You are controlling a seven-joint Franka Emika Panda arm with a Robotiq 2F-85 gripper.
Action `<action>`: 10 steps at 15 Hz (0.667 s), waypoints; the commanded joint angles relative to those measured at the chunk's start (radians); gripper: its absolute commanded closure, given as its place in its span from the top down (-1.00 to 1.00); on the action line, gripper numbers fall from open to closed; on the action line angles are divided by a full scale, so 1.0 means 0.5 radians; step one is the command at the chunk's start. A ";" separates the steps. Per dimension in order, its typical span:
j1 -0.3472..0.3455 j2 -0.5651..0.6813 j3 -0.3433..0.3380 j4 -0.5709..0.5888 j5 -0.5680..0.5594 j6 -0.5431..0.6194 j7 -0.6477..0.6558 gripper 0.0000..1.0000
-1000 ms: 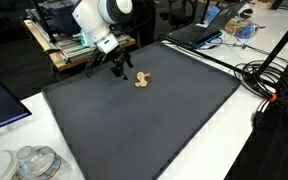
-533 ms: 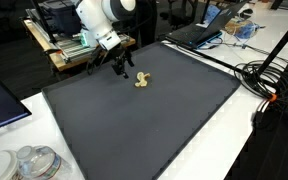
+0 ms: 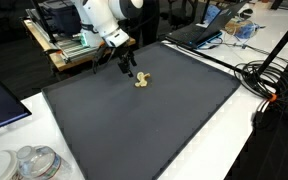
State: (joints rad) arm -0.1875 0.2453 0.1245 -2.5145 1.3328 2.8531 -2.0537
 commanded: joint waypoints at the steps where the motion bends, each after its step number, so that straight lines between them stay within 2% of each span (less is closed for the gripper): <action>1: 0.093 -0.024 0.018 -0.004 -0.193 0.124 0.014 1.00; 6: 0.242 0.009 -0.007 0.014 -0.483 0.298 0.123 1.00; 10: 0.351 0.048 -0.061 0.027 -0.787 0.308 0.286 1.00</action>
State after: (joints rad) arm -0.0573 0.2498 0.1258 -2.5063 1.0460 2.9880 -1.9774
